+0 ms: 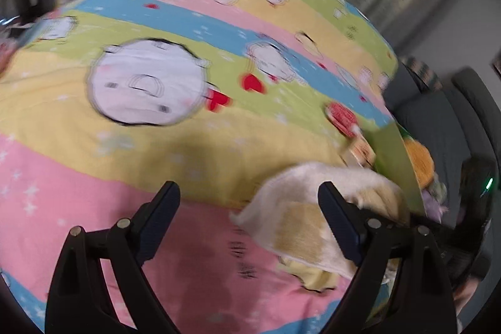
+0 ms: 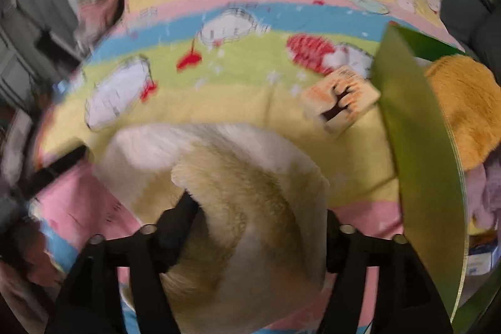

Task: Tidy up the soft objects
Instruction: 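Carry the cream towel with the right gripper into the box and release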

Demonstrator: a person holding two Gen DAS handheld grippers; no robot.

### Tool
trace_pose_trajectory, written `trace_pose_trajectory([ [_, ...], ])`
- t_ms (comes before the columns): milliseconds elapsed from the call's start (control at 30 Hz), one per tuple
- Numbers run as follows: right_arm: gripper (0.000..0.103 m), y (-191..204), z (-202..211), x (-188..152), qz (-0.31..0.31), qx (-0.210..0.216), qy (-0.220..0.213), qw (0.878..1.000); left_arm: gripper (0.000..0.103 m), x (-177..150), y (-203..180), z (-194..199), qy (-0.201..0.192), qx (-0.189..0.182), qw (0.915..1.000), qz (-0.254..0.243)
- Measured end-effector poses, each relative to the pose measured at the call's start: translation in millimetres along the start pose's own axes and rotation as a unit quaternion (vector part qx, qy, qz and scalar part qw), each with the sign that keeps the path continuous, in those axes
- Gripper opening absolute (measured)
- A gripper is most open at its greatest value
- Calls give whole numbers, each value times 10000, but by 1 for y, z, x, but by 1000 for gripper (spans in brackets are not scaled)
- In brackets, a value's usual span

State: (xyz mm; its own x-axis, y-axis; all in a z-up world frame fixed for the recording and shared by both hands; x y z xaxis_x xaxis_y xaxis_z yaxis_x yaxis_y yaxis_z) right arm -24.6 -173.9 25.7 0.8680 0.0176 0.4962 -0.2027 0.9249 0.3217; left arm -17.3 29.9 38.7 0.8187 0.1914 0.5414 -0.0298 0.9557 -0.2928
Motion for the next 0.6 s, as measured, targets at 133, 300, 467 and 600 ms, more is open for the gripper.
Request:
trace_pose_trajectory([
  [133,84,-16,38,4,-496,290,-675,9961,89,-7,-23,-14,233,-288,9990,-241],
  [300,84,-21,39,6,-809,701,-692,9918,89,-21,-46,-31,518,-267,9966,-576],
  [467,84,-22,3,1,-930,706,-218,9929,89,-35,-67,-38,491,-92,9933,-1041],
  [600,76,-24,-21,-5,-1043,1099,13,9885,89,-45,-81,-40,410,-111,9895,-1382],
])
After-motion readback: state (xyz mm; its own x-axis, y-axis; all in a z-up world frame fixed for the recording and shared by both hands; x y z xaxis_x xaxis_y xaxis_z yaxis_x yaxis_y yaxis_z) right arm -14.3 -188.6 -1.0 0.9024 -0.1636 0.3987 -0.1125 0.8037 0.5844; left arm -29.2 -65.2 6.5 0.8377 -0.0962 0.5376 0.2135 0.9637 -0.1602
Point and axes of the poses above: each gripper's, at about its wrist camera, not at the fingertips, and z roughly against the way its jaws point, y to its left, x to its top, the point moved 2 cm from there along -z, roughly the way its jaws point, and after that the axes turned 14 degrees about x, right-handed, at the moved point
